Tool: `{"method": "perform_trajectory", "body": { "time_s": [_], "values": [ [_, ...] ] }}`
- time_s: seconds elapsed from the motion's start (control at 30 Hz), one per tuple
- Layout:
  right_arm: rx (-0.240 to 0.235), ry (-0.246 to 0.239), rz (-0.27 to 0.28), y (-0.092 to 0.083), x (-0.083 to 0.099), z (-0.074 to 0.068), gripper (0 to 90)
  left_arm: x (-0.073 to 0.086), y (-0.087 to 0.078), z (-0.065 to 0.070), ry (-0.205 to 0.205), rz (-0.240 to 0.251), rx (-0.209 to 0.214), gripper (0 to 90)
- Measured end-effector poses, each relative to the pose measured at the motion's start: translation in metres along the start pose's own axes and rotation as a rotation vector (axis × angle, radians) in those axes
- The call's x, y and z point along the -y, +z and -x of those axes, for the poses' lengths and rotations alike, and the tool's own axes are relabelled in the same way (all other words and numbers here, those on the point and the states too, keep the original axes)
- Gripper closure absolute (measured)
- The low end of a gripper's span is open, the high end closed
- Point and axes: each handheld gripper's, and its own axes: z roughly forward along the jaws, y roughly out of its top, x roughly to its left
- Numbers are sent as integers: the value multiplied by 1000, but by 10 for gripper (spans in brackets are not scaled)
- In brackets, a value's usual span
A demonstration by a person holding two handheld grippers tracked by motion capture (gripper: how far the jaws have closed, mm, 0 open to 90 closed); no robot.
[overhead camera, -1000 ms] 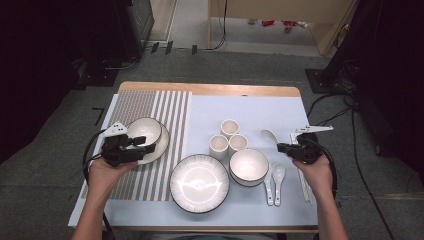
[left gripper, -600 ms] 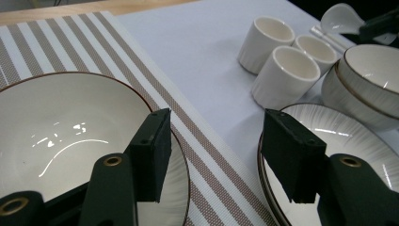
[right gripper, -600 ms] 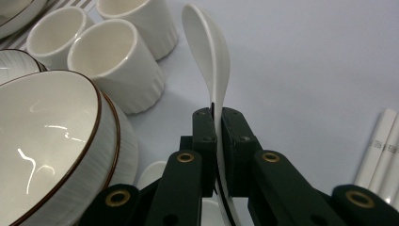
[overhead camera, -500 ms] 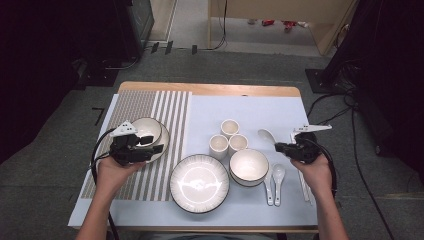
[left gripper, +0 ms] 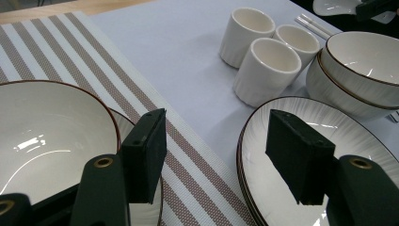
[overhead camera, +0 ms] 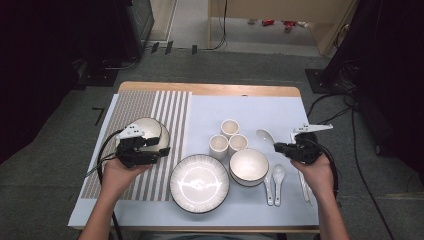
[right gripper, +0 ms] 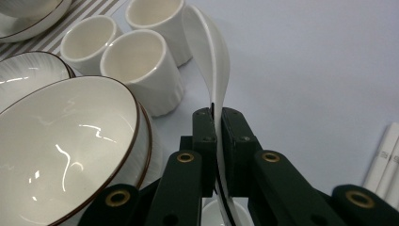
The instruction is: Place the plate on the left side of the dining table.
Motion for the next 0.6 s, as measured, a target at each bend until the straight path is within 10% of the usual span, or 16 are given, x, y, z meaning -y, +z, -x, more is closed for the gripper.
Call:
{"method": "perform_trajectory", "body": {
  "time_s": [0.6],
  "values": [
    [-35, -25, 28, -7, -9, -16, 854, -3, 6, 12, 0, 0, -16, 374]
  ]
}}
